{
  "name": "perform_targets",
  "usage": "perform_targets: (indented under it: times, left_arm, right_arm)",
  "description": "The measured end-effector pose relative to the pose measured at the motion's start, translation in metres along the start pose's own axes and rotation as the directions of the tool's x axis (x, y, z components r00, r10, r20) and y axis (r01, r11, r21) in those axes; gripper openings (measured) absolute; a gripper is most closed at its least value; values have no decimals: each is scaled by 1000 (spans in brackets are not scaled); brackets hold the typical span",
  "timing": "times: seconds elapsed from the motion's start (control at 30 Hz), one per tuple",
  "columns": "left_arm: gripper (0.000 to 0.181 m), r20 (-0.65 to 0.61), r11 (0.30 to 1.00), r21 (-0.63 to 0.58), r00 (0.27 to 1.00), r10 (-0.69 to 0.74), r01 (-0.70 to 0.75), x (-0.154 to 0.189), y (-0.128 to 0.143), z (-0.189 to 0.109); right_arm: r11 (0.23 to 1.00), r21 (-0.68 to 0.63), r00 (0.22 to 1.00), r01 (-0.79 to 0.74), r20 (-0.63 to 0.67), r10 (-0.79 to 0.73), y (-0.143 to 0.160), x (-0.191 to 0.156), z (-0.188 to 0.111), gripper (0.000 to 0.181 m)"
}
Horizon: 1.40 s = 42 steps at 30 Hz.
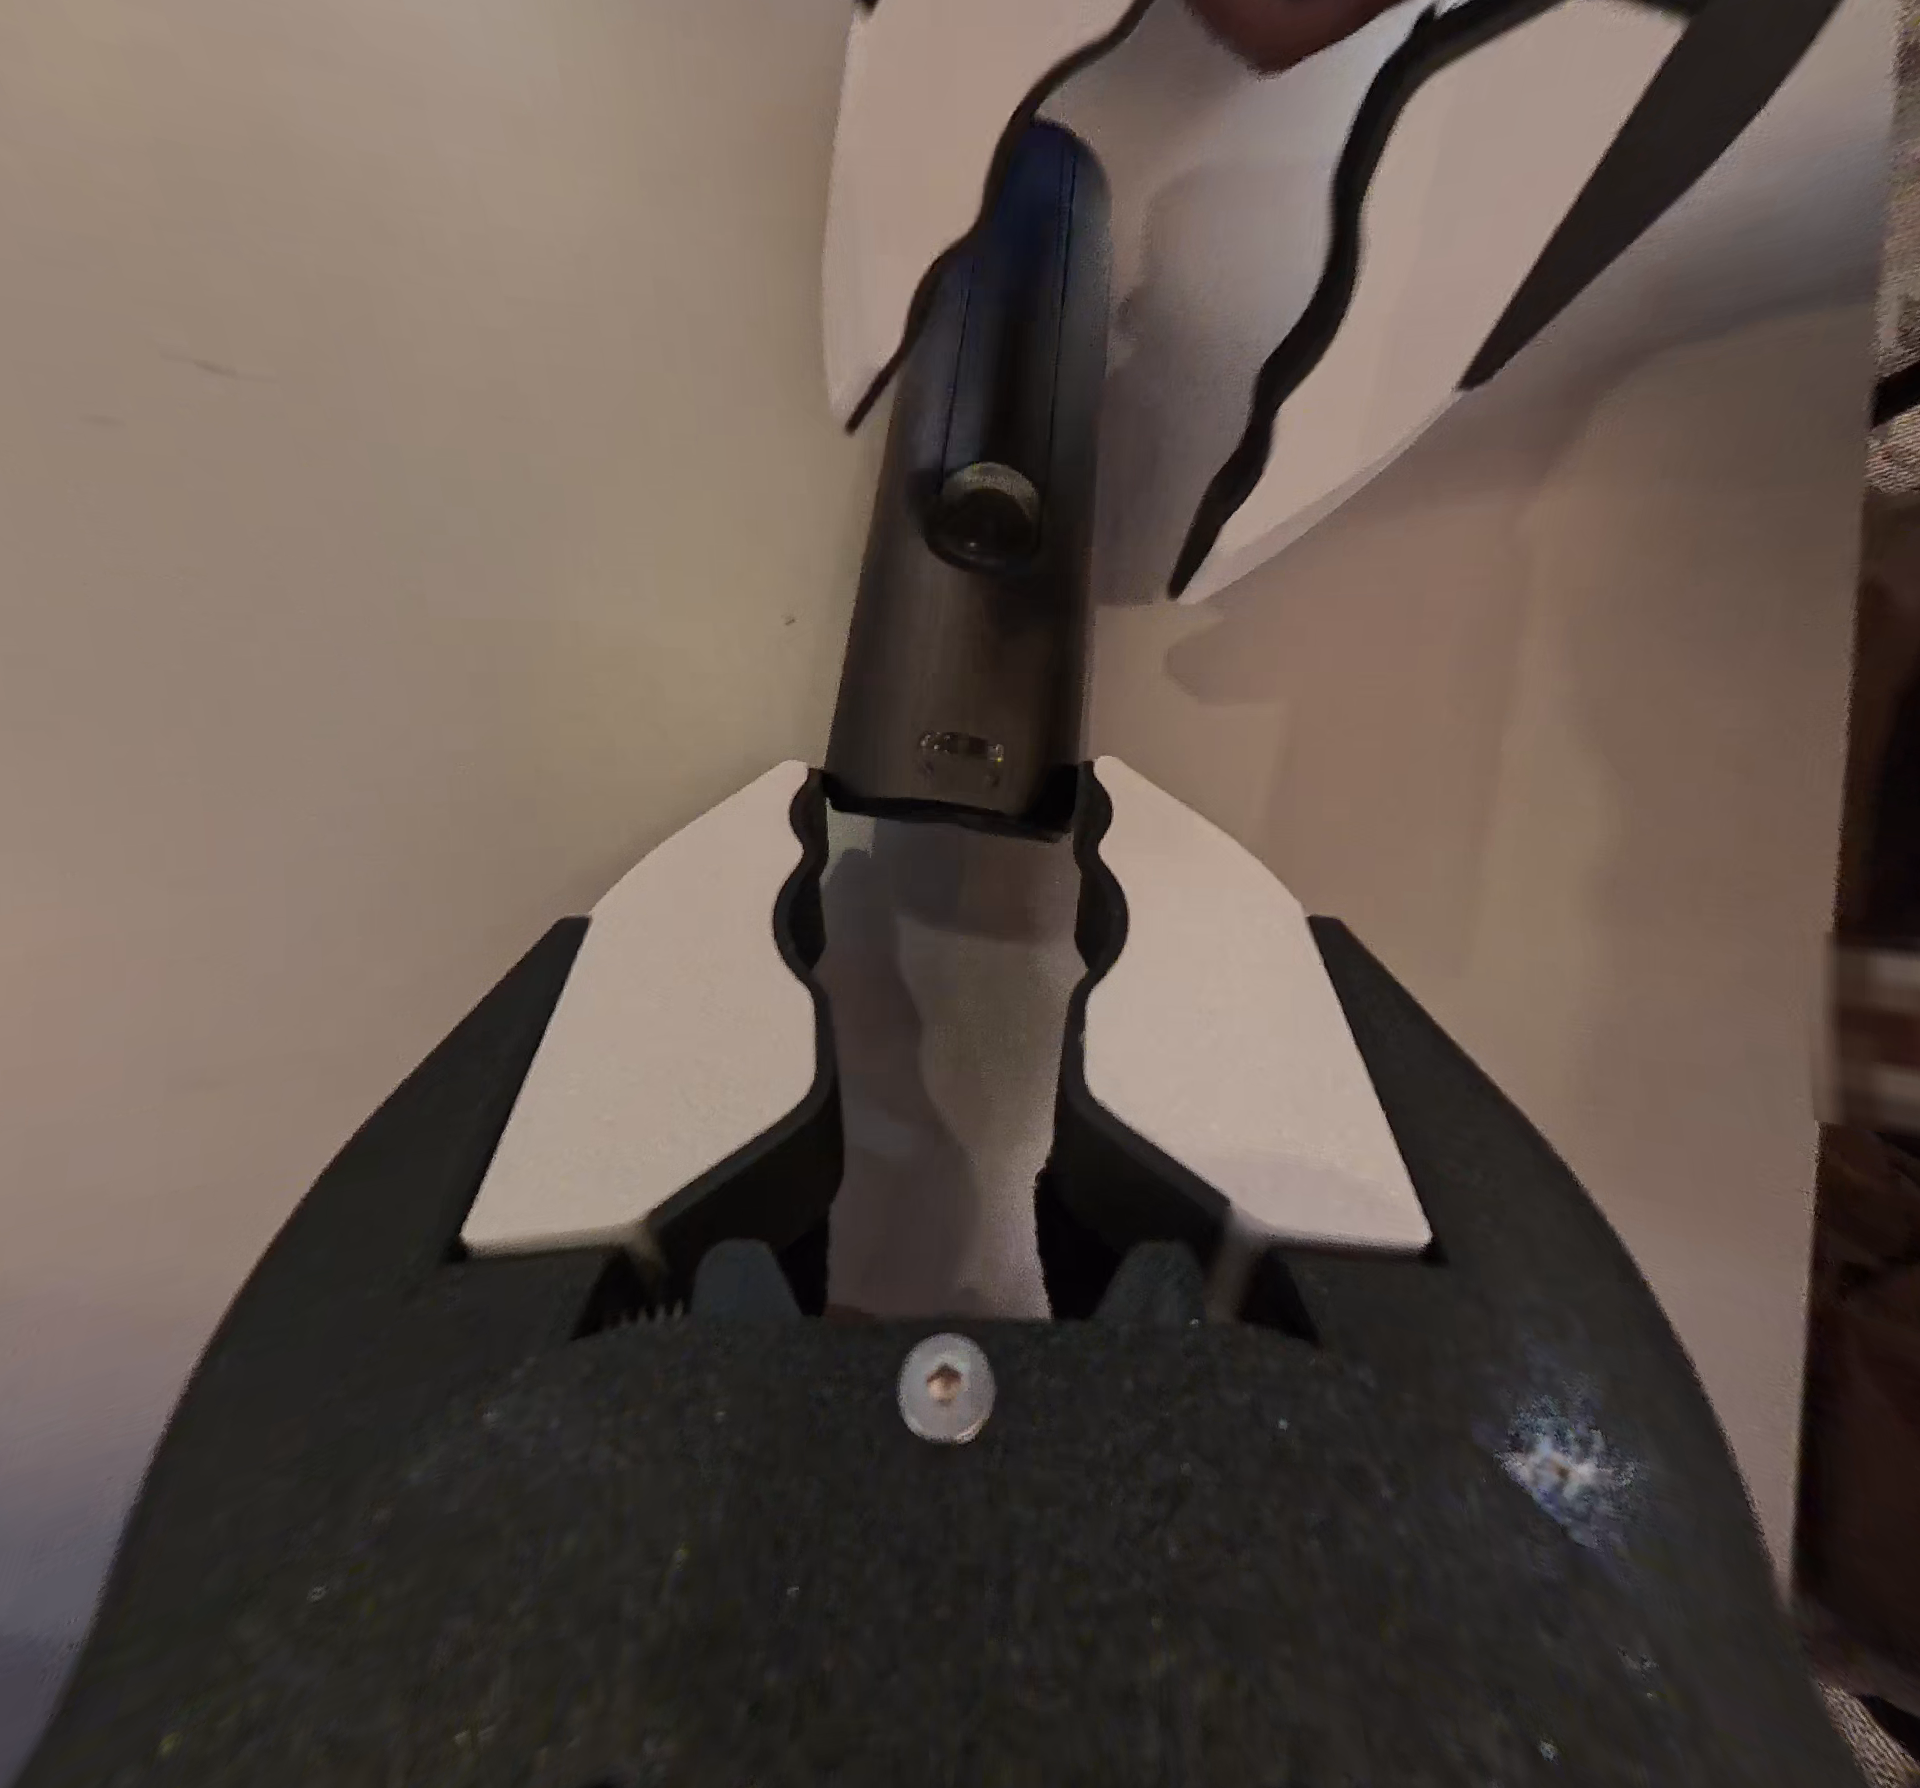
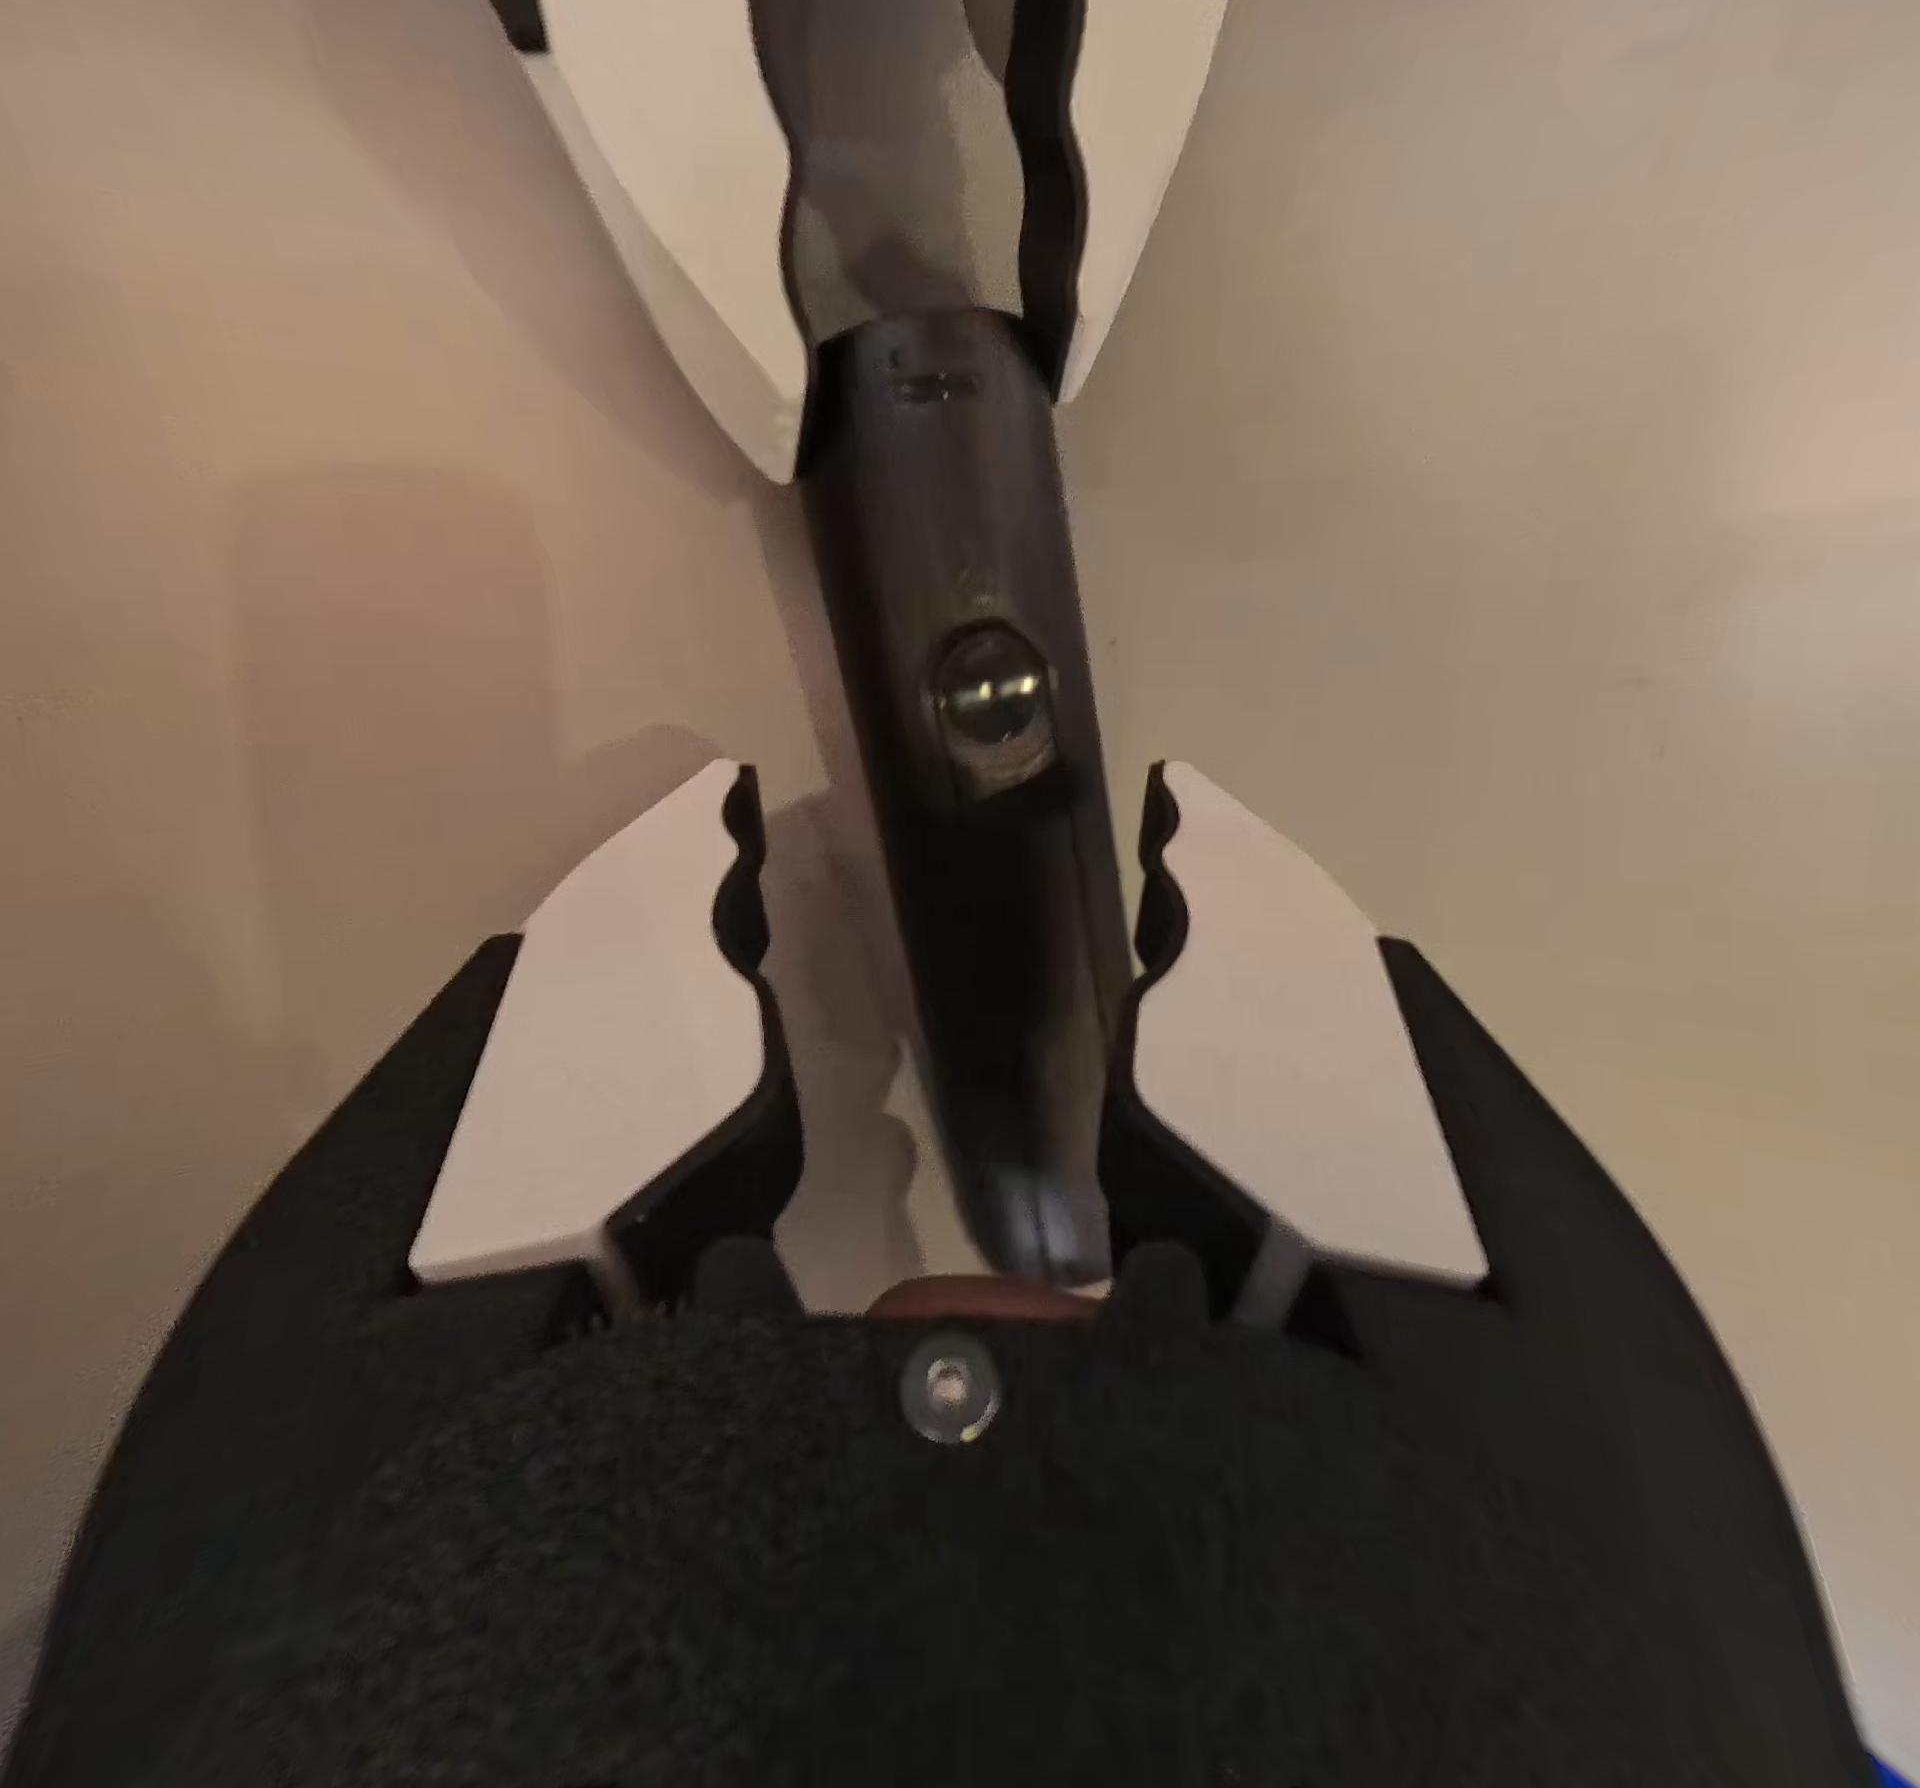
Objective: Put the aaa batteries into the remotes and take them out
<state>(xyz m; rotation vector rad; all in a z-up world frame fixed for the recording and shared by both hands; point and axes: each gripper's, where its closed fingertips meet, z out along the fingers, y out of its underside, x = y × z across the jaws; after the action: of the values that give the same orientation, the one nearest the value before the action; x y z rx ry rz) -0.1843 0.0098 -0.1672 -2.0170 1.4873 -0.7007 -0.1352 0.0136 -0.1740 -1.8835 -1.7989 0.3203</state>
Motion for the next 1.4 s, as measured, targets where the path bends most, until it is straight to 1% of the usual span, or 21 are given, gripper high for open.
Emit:
perform_targets:
  times: [0.07,0.2,0.27,0.33,0.47,0.57,0.67,0.77,0.83,0.9,0.97,1.1,1.17,1.23,1.27,1.3,1.33,1.37,1.4]
  left_arm:
    - [45,-6,1000,17,1000,6,-6,2,-5,-3]
    - [45,-5,1000,21,1000,10,-10,4,-7,-4]
    - [45,-10,1000,20,1000,10,-10,4,-6,-3]
    - [45,-12,1000,21,1000,12,-12,5,-6,-2]
    - [46,-32,1000,9,999,13,-13,9,-4,0]
    - [45,-31,999,34,999,22,-21,11,-8,-1]
    - [45,-14,994,110,1000,4,-3,9,-21,-8]
    - [60,0,972,229,998,-60,58,4,-41,-28]
    - [69,20,948,299,992,-121,110,1,-50,-44]
    - [69,15,913,377,984,-176,158,6,-54,-56]
    - [68,-6,871,447,974,-225,204,17,-52,-61]
    - [65,-30,826,502,959,-281,258,41,-37,-56]
    - [63,-41,818,507,955,-294,273,52,-28,-50]
    - [63,-31,821,504,956,-292,268,60,-22,-45]
    - [63,-22,827,500,958,-287,259,62,-20,-43]
    - [62,-12,836,489,960,-279,249,63,-19,-41]
    - [62,6,845,479,962,-271,235,62,-19,-40]
    - [62,25,848,481,964,-265,221,61,-20,-40]
    - [63,32,846,490,965,-260,212,61,-22,-42]
  right_arm:
    - [1000,-4,999,18,27,-18,-4,0,4,68]
    - [999,0,996,35,78,-35,-10,-2,7,59]
    - [999,3,996,52,79,-52,-11,-2,8,50]
    - [998,-2,995,60,81,-60,-11,-1,8,47]
    - [998,1,991,58,117,-58,-8,-6,8,47]
    - [996,-3,991,86,103,-85,-7,-7,5,46]
    - [998,37,995,55,80,-57,-8,-3,-3,46]
    - [997,74,1000,-4,29,2,-3,10,-14,46]
    - [986,149,997,-76,4,76,-5,19,-29,46]
    - [952,266,986,-151,-26,163,-11,30,-50,46]
    - [896,392,966,-210,-56,251,-16,41,-80,46]
    - [718,644,905,-264,-93,416,-22,59,-155,46]
    - [613,743,864,-269,-95,494,-17,66,-199,46]
    - [525,810,809,-261,-113,577,-3,75,-250,46]
    - [488,833,776,-261,-120,620,8,81,-277,46]
    - [464,840,724,-281,-131,677,24,88,-300,46]
    - [458,834,654,-307,-165,738,45,98,-320,46]
    - [472,813,573,-341,-218,790,70,108,-334,46]
    - [488,773,491,-405,-267,830,97,117,-341,46]
